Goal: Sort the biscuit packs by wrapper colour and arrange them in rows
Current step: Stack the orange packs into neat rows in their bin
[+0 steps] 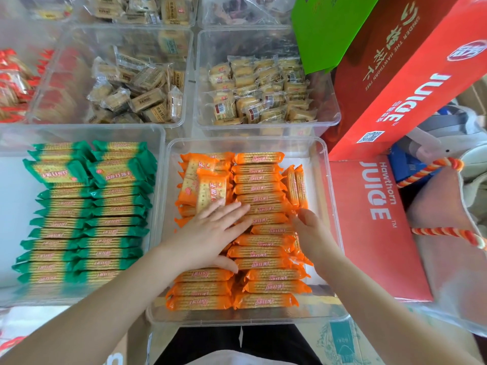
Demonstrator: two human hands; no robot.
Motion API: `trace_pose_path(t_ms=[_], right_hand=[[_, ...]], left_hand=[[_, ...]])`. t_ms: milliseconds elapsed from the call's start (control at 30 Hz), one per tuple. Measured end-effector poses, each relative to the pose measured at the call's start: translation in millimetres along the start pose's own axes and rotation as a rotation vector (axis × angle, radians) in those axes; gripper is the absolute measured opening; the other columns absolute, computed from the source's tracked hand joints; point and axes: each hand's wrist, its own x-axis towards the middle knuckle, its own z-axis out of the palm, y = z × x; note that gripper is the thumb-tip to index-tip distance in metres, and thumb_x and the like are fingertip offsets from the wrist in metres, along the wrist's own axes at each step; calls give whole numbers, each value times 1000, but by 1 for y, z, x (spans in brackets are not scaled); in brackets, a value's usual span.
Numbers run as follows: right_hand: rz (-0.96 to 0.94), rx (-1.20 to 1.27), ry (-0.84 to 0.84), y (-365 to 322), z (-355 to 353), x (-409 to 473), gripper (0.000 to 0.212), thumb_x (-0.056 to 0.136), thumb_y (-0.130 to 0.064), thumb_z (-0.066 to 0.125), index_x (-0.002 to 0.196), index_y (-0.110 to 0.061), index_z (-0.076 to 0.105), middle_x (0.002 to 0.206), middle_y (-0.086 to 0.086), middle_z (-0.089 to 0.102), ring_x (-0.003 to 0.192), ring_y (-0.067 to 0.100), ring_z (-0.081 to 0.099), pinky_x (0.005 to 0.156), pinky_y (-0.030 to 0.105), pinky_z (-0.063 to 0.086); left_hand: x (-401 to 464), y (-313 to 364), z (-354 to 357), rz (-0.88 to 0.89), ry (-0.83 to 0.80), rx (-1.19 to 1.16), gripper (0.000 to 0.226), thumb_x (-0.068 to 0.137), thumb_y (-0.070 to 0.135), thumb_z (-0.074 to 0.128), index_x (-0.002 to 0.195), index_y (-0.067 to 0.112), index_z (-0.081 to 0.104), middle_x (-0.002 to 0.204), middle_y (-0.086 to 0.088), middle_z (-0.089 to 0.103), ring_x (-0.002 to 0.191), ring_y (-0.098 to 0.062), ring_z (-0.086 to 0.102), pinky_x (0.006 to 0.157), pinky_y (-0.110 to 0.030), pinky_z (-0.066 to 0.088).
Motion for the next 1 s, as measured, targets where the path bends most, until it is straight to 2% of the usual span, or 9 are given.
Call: trace_pose_path(t_ms=[133, 233, 467, 600, 733, 800, 867, 933, 1000], right_hand=[[22, -3, 8, -3, 8, -7, 21, 97, -19, 38, 110, -20, 54, 99, 0, 62, 88, 17, 58, 72, 33, 48], [29, 4, -63, -12, 20, -13, 24, 93, -19, 38, 113, -23, 51, 106, 0, 62, 96, 21, 59, 85, 41, 50], [-12, -113, -97, -19, 19, -21, 35, 96, -22, 39, 131, -20, 39, 122, 1, 55, 109, 23, 54, 95, 40, 45], [34, -227, -168, -4, 1, -31, 38, 99, -31, 34, 136, -20, 37, 128, 0, 52, 115, 24, 51, 95, 35, 40], [266, 55, -216, 10, -7, -45, 38, 98, -44, 32, 130, -24, 40, 119, 0, 58, 107, 17, 55, 89, 39, 46], [306, 198, -211, 19, -1, -49, 41, 97, -48, 35, 129, -25, 43, 116, -1, 61, 108, 19, 57, 98, 45, 44], [336, 311, -164, 22, 7, -52, 39, 98, -45, 37, 127, -22, 47, 109, 3, 66, 101, 22, 62, 95, 45, 47], [332, 330, -183, 19, 15, -57, 33, 100, -38, 36, 123, -19, 51, 101, 3, 67, 89, 18, 65, 75, 33, 53], [293, 268, -250, 13, 19, -64, 32, 101, -32, 37, 128, -19, 48, 100, 0, 65, 80, 11, 62, 56, 19, 46]], left_hand=[[2, 2, 0, 38, -10, 6, 86, 76, 70, 24, 139, 15, 42, 148, -11, 32, 137, -27, 30, 107, -52, 7], [2, 3, 2, 5, 37, -30, 85, 75, 72, 22, 137, 19, 42, 141, -9, 45, 129, -26, 44, 105, -50, 24], [1, 8, 5, -35, 121, -17, 84, 76, 70, 25, 132, 13, 51, 139, -7, 48, 126, -22, 48, 104, -48, 24], [-7, 17, 8, -35, 186, 12, 72, 79, 60, 41, 132, 13, 52, 140, -10, 47, 127, -23, 46, 104, -45, 24], [-15, 25, 11, -23, 257, -7, 52, 89, 43, 44, 131, 13, 53, 139, -9, 48, 127, -24, 47, 103, -45, 27], [-20, 28, 12, -45, 237, -86, 52, 90, 38, 50, 134, 11, 48, 143, -10, 43, 131, -26, 40, 104, -48, 25], [-27, 33, 12, -50, 129, -219, 60, 96, 49, 20, 144, 13, 27, 152, -8, 22, 140, -23, 16, 111, -46, 15], [-33, 37, 16, -57, 8, -336, 77, 81, 66, -15, 144, 23, -4, 153, 1, -13, 140, -13, -17, 114, -35, -10], [-34, 38, 18, -45, -64, -350, 83, 71, 73, -21, 141, 28, -16, 148, 5, -28, 135, -9, -31, 109, -30, -21]])
